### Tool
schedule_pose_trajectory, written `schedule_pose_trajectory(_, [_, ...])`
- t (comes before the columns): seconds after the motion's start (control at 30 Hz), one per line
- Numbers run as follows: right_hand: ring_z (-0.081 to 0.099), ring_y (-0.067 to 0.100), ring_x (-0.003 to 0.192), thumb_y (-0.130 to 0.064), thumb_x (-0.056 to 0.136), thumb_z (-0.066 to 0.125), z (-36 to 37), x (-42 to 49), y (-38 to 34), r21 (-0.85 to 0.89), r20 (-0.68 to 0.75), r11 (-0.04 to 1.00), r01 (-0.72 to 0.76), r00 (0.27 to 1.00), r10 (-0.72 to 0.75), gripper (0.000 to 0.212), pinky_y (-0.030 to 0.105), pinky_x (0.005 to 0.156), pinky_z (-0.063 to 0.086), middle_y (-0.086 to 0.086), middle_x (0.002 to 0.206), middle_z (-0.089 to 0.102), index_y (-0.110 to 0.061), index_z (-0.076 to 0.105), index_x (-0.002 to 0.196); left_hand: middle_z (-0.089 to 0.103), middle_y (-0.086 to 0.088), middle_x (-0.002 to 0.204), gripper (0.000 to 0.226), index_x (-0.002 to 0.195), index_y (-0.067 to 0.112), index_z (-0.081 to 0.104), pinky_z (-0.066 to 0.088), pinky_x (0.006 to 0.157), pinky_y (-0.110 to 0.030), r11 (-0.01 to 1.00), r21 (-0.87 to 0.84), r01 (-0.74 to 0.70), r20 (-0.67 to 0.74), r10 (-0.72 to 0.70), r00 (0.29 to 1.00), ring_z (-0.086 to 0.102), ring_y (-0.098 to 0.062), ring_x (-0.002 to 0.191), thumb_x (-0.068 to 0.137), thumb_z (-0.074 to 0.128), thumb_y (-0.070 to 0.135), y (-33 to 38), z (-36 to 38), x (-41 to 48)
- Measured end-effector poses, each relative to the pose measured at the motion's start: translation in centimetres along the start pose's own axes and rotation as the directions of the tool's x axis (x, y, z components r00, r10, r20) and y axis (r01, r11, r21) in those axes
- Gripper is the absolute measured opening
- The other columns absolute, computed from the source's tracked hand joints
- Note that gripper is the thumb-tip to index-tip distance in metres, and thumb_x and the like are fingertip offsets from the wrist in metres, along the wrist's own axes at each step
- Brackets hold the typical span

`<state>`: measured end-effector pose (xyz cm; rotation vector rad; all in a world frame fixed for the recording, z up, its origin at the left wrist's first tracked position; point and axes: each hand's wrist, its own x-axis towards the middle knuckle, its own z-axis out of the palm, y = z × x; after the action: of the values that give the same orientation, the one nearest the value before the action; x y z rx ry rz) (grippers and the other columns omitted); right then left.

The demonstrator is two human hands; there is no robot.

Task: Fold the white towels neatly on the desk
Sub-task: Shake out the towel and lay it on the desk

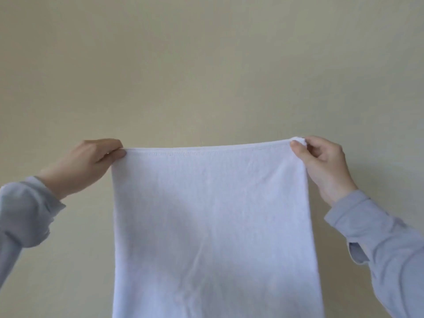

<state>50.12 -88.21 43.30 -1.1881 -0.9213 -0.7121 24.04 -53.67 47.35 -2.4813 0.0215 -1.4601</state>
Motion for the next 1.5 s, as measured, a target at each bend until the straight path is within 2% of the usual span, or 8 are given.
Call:
schedule_pose_trajectory(0.17, [0.029,0.023,0.074,-0.036,0.078,0.063,0.2,-1.1,0.0,0.177,0.038,0.976,-0.129,0.992,0.124,0.05,0.038,0.068,0.022,0.006,0.078,0.034,0.009,0.041,0.075,0.065,-0.007,0.069,0.032,0.074,0.009,0.067,0.055,0.063,-0.025,0.652,-0.651,0.389,0.317,-0.232,0.92,0.063,-0.019,0.068,0.083,0.061,0.038,-0.5,0.8,-0.9])
schedule_pose_trajectory(0.33, [0.029,0.024,0.081,-0.026,0.086,0.063,-1.7,-1.4,0.2,0.276,0.067,0.94,-0.2,0.98,0.189,0.044,0.039,0.073,0.021,0.006,0.087,0.034,0.013,0.044,0.081,0.071,-0.019,0.089,0.028,0.085,0.006,0.073,0.057,0.066,-0.025,0.529,-0.769,0.357,0.237,-0.283,0.929,0.069,-0.022,0.077,0.077,0.065,0.032,1.1,2.3,-0.8])
schedule_pose_trajectory(0.67, [0.029,0.023,0.079,-0.034,0.082,0.064,-8.5,-1.5,2.7,0.175,-0.012,0.954,-0.242,0.969,0.248,0.05,0.039,0.072,0.02,0.006,0.084,0.035,0.009,0.04,0.078,0.073,0.004,0.069,0.015,0.085,0.029,0.075,0.052,0.06,-0.012,0.576,-0.77,0.273,0.055,-0.366,0.929,0.068,-0.012,0.06,0.071,0.075,0.027,9.3,4.6,1.6])
schedule_pose_trajectory(0.83, [0.033,0.022,0.077,-0.027,0.087,0.061,-11.9,0.6,3.3,0.117,-0.059,0.966,-0.232,0.969,0.239,0.03,0.037,0.073,0.024,0.005,0.081,0.039,-0.002,0.051,0.075,0.073,0.005,0.07,0.023,0.074,0.026,0.075,0.052,0.055,-0.014,0.606,-0.755,0.25,0.008,-0.373,0.928,0.068,-0.012,0.059,0.06,0.074,0.044,13.9,5.4,2.7])
schedule_pose_trajectory(1.03, [0.033,0.022,0.076,-0.029,0.087,0.06,-15.3,4.7,2.9,-0.005,-0.047,0.98,-0.197,0.979,0.197,0.032,0.036,0.072,0.025,0.005,0.082,0.038,-0.002,0.049,0.077,0.074,0.005,0.071,0.026,0.076,0.025,0.074,0.057,0.076,-0.043,0.567,-0.789,0.237,0.011,-0.372,0.928,0.071,-0.016,0.063,0.063,0.079,0.047,19.0,5.3,2.8])
schedule_pose_trajectory(1.13, [0.03,0.022,0.075,-0.031,0.087,0.061,-15.7,6.3,3.4,-0.049,-0.015,0.982,-0.183,0.983,0.183,0.032,0.035,0.069,0.024,0.005,0.08,0.035,-0.003,0.05,0.077,0.073,0.005,0.068,0.008,0.072,0.024,0.073,0.057,0.066,-0.029,0.548,-0.804,0.23,0.003,-0.384,0.923,0.07,-0.014,0.061,0.073,0.077,0.031,22.0,5.1,1.7])
schedule_pose_trajectory(1.33, [0.037,0.017,0.08,-0.028,0.086,0.061,-10.5,2.8,9.1,-0.118,0.136,0.961,-0.251,0.954,0.266,0.011,0.032,0.073,0.03,0.006,0.083,0.042,-0.024,0.058,0.076,0.072,-0.003,0.064,0.011,0.068,0.017,0.07,0.053,0.055,-0.019,0.402,-0.813,0.42,0.236,-0.432,0.87,0.068,-0.016,0.059,0.074,0.072,0.025,25.5,7.2,-6.2])
schedule_pose_trajectory(1.5, [0.036,0.008,0.067,-0.022,0.089,0.06,-3.7,-7.9,16.9,-0.164,0.287,0.894,-0.418,0.846,0.449,0.023,0.022,0.061,0.03,-0.011,0.067,0.042,-0.027,0.059,0.066,0.072,-0.007,0.067,0.013,0.066,0.016,0.067,0.052,0.052,-0.019,0.187,-0.675,0.714,0.518,-0.569,0.639,0.07,-0.02,0.062,0.078,0.072,0.018,24.9,11.5,-18.4])
